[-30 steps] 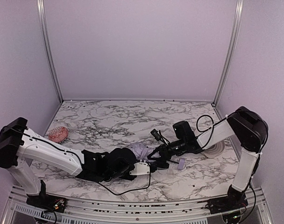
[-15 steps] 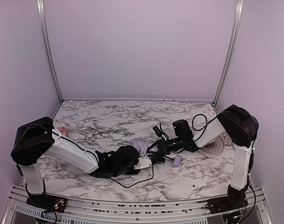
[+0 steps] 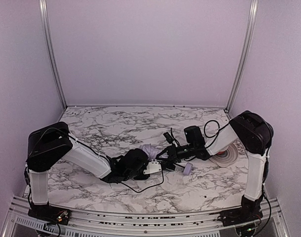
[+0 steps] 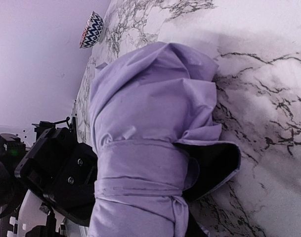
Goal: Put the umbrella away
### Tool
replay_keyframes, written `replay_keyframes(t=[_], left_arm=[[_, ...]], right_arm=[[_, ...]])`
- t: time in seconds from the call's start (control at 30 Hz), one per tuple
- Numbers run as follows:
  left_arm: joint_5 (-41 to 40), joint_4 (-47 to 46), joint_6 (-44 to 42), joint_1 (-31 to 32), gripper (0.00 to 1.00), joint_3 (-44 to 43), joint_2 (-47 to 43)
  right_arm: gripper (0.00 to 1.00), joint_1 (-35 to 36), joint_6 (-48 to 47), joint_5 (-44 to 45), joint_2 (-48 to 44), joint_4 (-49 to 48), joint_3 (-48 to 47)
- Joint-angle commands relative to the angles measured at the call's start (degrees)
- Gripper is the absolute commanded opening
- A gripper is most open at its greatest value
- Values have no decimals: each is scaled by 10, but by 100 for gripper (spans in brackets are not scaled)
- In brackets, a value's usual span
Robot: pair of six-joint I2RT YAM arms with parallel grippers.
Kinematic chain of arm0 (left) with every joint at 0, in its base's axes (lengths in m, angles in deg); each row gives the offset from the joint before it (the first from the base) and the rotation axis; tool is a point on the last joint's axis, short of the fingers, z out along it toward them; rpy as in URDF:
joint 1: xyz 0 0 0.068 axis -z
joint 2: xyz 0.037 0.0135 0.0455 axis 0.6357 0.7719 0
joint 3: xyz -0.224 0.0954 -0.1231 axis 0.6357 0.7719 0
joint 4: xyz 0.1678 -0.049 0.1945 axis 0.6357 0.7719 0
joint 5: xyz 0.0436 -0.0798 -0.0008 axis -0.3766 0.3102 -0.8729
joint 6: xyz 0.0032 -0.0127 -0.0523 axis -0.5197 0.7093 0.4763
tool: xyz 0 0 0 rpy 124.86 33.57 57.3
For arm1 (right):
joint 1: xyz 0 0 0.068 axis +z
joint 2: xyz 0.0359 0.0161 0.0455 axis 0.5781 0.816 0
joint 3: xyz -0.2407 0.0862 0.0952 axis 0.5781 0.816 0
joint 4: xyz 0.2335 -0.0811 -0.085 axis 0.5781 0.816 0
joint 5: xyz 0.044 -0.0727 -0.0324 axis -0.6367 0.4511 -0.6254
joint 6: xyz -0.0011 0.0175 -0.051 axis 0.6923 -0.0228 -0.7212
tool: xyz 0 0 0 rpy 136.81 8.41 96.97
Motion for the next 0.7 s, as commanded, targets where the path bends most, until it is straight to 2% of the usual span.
replay_keyframes(t=[0.0,0.17,0.27,0.4,0.47,0.67], left_arm=[[35,114,-17,-17,0,1,40],[38,188,2,-49,0,-62,65],[68,191,2,-49,0,-68,59],[22,192,2,-51,1,-94,81],[14,185,11,-52,5,-95,88],[6,154,40,-57,26,-91,82]], right_arm=[[0,-25,35,30,-7,21,-17],[0,-16,34,13,-37,20,-2],[0,-7,33,11,-50,26,-3],[0,1,46,3,-58,18,-7],[0,3,48,2,-63,15,-7],[0,7,45,7,-72,19,-4]])
